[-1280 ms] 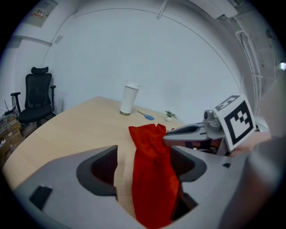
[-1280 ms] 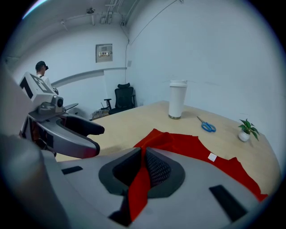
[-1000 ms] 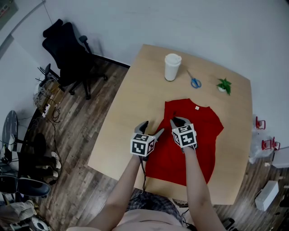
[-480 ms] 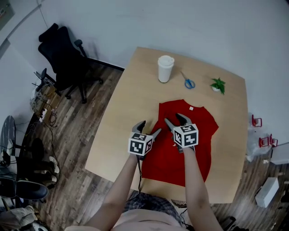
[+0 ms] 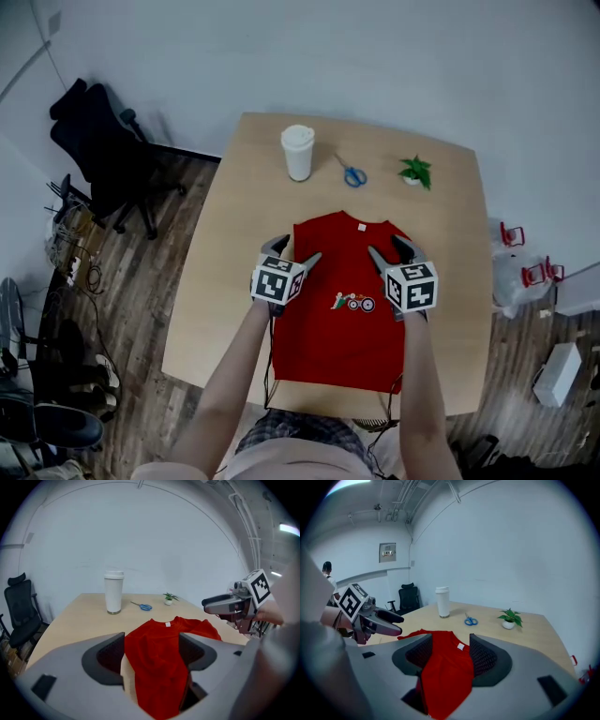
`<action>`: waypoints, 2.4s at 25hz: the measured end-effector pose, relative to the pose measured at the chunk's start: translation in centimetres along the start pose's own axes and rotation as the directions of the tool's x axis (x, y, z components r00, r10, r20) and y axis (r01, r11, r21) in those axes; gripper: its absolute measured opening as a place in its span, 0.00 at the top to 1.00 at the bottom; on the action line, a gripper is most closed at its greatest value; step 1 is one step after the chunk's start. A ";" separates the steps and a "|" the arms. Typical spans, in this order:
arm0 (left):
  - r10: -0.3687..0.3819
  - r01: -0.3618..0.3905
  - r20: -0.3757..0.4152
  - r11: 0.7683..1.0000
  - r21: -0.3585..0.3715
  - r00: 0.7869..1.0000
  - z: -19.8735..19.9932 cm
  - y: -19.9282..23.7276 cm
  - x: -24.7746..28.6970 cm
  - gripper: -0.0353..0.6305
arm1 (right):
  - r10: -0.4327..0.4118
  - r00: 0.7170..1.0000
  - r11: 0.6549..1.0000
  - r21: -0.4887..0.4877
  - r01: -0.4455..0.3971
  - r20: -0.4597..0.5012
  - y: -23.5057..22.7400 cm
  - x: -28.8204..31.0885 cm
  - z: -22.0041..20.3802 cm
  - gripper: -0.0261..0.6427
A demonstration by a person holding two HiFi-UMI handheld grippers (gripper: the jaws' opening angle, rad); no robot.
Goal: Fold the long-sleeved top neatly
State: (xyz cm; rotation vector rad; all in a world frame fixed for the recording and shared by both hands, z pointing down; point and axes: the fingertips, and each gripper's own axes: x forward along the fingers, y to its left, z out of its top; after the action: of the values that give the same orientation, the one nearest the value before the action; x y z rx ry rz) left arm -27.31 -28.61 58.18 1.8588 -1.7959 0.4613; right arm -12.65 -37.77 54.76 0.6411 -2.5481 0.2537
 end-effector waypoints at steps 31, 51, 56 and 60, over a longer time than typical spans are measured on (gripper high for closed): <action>-0.106 0.372 -0.540 0.831 0.412 0.835 -0.9 0.6 17.9 0.55 | 0.030 0.853 0.858 -0.425 -0.289 -0.521 -11.5 10.1 -9.5 0.65; -0.067 0.280 -0.363 0.770 0.573 0.929 5.3 0.1 16.9 0.90 | -0.057 0.899 0.869 -0.464 -0.170 -0.435 -12.9 9.4 -4.6 0.91; -0.075 0.268 -0.327 0.755 0.599 0.942 7.1 -0.7 14.2 0.90 | -0.040 0.915 0.862 -0.476 -0.172 -0.401 -11.8 6.6 -2.3 0.91; -0.126 0.298 -0.315 0.748 0.593 0.941 6.6 -2.1 10.9 0.90 | 0.008 0.923 0.856 -0.475 -0.206 -0.386 -9.6 3.5 -1.8 0.90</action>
State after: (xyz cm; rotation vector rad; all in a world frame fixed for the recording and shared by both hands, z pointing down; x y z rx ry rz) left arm -25.20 -41.30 58.78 2.2725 -1.3053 1.2877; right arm -9.92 -47.04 58.60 0.2120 -2.1454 -0.2432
